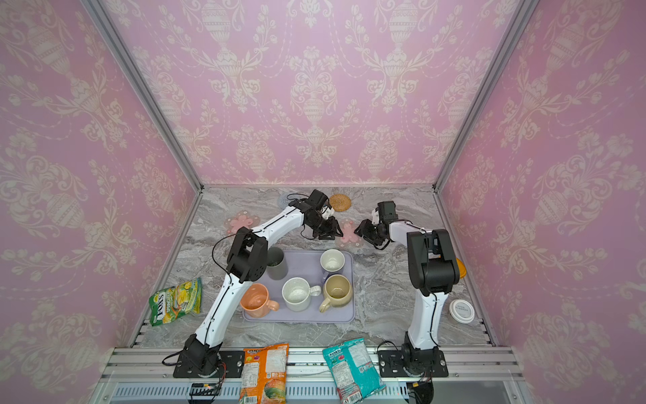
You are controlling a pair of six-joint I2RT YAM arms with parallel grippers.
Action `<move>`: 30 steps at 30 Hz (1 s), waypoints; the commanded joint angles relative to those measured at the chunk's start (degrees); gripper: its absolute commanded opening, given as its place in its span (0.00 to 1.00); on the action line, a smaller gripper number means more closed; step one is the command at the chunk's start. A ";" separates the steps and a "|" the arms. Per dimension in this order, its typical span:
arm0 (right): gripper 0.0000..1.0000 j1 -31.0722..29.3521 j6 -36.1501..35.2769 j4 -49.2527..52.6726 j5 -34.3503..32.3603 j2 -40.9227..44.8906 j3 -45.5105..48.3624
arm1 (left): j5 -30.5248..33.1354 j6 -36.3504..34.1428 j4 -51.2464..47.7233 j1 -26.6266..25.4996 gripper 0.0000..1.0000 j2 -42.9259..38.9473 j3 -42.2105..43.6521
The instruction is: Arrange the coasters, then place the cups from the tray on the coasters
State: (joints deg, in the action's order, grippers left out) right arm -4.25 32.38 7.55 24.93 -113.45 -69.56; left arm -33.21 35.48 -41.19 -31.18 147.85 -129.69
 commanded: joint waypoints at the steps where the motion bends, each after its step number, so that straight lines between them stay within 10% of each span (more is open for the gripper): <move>1: 0.54 -0.88 1.54 0.50 0.74 -2.43 0.86 | 5.90 0.03 -3.10 1.81 0.48 0.68 1.39; 30: 0.55 -6.41 3.31 2.89 -1.24 -6.04 -3.54 | 3.23 0.75 2.87 3.32 0.48 -2.89 9.71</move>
State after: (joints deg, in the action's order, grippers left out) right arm -8.97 34.70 5.61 23.53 -116.86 -73.56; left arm -32.08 35.94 -35.44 -28.03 144.18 -122.34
